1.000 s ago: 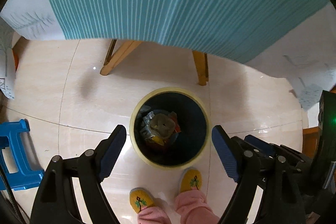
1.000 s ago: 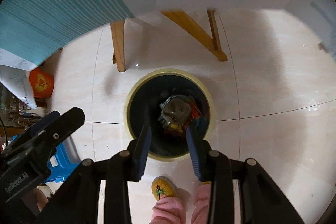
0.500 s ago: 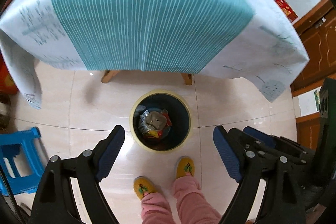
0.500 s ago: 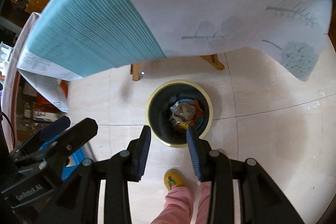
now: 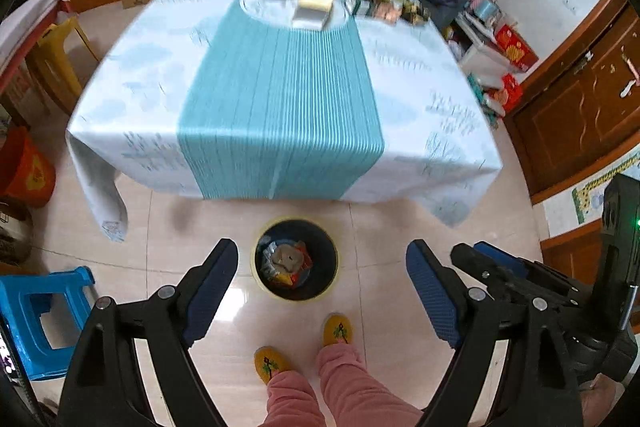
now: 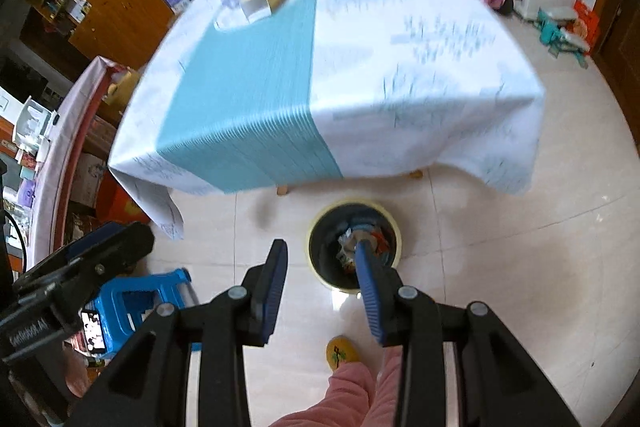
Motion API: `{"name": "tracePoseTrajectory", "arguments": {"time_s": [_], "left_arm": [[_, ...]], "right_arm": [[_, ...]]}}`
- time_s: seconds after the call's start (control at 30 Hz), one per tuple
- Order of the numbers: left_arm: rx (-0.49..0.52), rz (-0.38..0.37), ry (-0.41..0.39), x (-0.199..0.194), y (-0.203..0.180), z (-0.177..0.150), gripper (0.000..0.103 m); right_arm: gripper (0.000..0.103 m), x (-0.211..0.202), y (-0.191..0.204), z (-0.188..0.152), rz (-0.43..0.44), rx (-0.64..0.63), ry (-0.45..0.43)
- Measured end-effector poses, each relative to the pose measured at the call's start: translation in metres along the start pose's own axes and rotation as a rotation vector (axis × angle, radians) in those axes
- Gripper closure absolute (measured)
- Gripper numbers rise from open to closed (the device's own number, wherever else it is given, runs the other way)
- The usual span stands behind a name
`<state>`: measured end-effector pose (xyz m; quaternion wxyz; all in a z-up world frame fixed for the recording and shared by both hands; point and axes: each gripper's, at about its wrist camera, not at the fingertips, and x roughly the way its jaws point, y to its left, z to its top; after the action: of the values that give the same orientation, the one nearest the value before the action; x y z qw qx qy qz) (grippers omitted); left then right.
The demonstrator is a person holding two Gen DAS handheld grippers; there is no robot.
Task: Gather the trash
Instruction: 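Raise both tools back toward the table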
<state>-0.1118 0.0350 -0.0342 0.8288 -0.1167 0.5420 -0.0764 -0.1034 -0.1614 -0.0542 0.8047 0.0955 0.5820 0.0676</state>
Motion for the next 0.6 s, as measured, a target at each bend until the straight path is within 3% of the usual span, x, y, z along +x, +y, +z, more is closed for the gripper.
{"name": "tracePoseTrajectory", "arguments": {"time_s": [0.33, 0.6], "left_arm": [[0.103, 0.064, -0.205, -0.098, -0.015, 0.057, 0.018], [0.126, 0.130, -0.263, -0.110, -0.031, 0.106, 0.018]], "right_arm": [[0.068, -0.080, 0.025, 0.044, -0.001, -0.026, -0.187], [0.068, -0.106, 0.020, 0.088, 0.002, -0.015, -0.291]]}}
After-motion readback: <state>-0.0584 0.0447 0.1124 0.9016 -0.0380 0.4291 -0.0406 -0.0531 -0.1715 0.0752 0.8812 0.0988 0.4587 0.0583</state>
